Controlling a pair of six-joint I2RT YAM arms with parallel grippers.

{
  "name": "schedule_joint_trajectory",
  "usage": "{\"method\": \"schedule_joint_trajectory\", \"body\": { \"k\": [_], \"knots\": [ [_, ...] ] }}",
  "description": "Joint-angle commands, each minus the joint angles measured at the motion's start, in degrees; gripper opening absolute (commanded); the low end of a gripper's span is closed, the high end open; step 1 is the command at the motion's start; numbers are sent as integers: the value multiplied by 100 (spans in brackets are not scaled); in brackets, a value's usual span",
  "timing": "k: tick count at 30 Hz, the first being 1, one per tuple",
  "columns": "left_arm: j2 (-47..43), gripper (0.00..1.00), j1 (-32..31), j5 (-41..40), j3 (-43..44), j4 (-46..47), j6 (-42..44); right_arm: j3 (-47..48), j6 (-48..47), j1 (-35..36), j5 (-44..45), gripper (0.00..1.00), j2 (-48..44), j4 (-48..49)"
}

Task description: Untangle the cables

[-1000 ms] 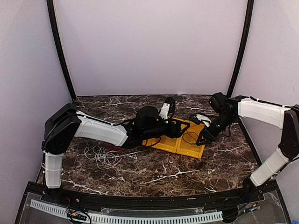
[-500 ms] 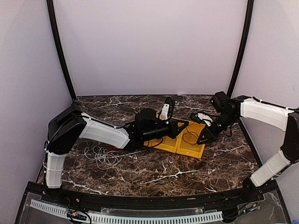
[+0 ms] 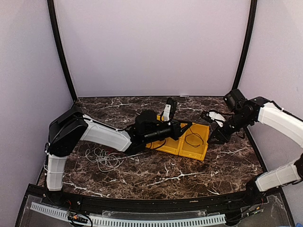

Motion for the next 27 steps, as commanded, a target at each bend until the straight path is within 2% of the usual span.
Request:
{"method": "schedule_joint_trajectory", "body": {
  "k": [1,7,11,18,23,27],
  "knots": [
    [27,0,-146,618,259,66,300,266,-106,-111,472,41,-581,99],
    [182,0,-175,1076,578,-225,325,319,-382,-956,337,41,-1604,713],
    [380,0,-175,1090,516,-225,71,173,-136,-1195,411,41,-1744,1211],
    [597,0,-131,367,511,-923,210,-411,363,-1226,225,41,-1542,2075],
    [706,0,-96,-654,835,-1637,218,-922,555,-1226,-77,42,-1612,2579],
    [960,0,-96,-763,1323,-2097,274,-1170,546,-1226,-164,42,-1661,2677]
  ]
}}
